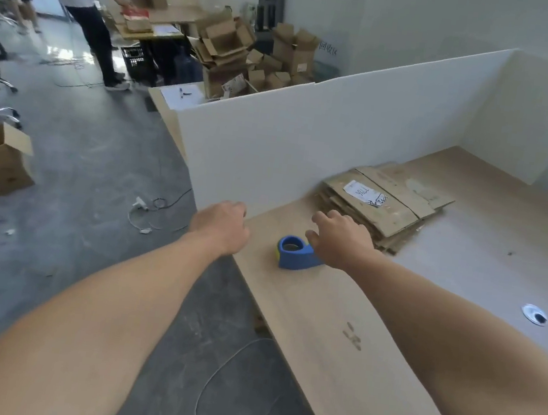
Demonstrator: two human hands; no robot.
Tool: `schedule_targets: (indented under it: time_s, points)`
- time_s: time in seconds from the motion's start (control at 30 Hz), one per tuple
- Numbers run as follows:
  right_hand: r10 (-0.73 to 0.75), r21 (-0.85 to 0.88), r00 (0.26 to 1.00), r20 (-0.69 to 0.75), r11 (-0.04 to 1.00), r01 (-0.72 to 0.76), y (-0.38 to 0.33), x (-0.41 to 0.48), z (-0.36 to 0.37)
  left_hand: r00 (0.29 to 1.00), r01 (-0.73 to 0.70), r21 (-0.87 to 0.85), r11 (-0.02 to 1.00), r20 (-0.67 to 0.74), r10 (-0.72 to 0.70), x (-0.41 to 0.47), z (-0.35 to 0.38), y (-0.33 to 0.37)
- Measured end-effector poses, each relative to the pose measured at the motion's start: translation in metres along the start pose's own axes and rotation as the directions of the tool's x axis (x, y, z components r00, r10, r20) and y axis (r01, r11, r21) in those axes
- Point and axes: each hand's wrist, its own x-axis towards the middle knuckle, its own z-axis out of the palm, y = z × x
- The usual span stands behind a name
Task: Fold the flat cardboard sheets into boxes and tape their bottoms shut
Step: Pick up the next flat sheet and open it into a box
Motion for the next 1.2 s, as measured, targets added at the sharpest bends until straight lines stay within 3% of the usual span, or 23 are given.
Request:
schedule_targets:
  time_s: [0.27, 0.47, 0.63, 0.77, 0.9, 0.93, 1.07, 1.2]
  points:
    - [0.188, 0.049, 0.982, -0.009, 0.981, -0.187, 0.074, 0.091, 0.021, 0.985, -0.174, 0.029, 0.984, 0.006, 0.174, 0.137, 0.021, 0.044]
    - [0.289, 0.103, 0.955, 0.065, 0.950, -0.295, 0.117, 0.147, 0.051, 0.948, -0.308, 0.070, 0.949, 0.104, 0.300, 0.226, 0.057, 0.079]
    - [0.449, 0.152, 0.881, 0.149, 0.870, -0.470, 0.145, 0.163, 0.073, 0.888, -0.425, -0.012, 0.905, 0.188, 0.420, 0.283, 0.089, 0.111]
    - [0.634, 0.234, 0.746, 0.202, 0.709, -0.665, 0.177, 0.175, 0.089, 0.855, -0.467, -0.095, 0.879, 0.204, 0.477, 0.344, 0.113, 0.153]
    - [0.810, 0.337, 0.539, 0.231, 0.453, -0.825, 0.201, 0.187, 0.101, 0.717, -0.641, -0.061, 0.765, 0.306, 0.626, 0.388, 0.140, 0.183]
    - [0.844, 0.366, 0.484, 0.232, 0.385, -0.847, 0.205, 0.190, 0.105, 0.711, -0.649, -0.068, 0.758, 0.300, 0.636, 0.397, 0.146, 0.188]
    - [0.912, 0.437, 0.313, 0.264, 0.176, -0.882, 0.212, 0.202, 0.121, 0.786, -0.538, -0.191, 0.821, 0.239, 0.570, 0.419, 0.166, 0.205]
    - [0.944, 0.561, 0.156, 0.289, -0.035, -0.827, 0.214, 0.212, 0.129, 0.827, -0.425, -0.335, 0.841, 0.235, 0.511, 0.424, 0.180, 0.207]
